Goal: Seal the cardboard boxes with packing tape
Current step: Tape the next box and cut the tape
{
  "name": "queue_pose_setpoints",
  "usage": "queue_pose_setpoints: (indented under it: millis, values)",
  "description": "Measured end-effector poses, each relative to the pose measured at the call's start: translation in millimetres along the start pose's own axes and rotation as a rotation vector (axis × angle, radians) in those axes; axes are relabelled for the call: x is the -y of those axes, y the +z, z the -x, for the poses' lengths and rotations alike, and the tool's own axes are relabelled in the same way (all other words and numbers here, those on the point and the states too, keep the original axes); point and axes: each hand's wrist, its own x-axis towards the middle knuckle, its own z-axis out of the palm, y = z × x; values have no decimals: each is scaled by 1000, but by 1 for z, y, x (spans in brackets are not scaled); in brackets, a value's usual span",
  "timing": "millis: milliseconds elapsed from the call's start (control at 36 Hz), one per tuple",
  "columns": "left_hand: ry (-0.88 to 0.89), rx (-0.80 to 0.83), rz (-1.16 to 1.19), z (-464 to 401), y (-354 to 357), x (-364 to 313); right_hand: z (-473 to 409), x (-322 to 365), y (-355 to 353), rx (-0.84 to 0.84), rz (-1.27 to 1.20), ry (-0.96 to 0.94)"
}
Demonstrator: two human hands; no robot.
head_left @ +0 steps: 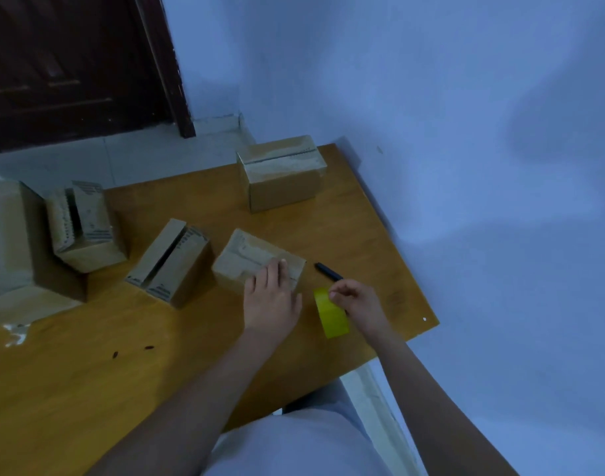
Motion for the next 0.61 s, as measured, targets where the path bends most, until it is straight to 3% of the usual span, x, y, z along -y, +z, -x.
queue_pose_setpoints:
  millis: [194, 306, 361, 500, 611]
  values:
    - [-52, 72, 167, 5, -23, -14, -5, 23, -31, -21, 48, -34]
    - [-69, -55, 358, -3, -37, -7, -7, 43, -41, 20, 68, -104]
    - [-7, -97, 515, -8, -49, -8, -5, 55, -43, 58, 89, -142]
    - [262, 51, 788, -20, -66, -19, -1, 79, -40, 109, 106, -219]
    - [221, -81, 875, -22, -69, -20, 3, 85, -39, 77, 58, -282]
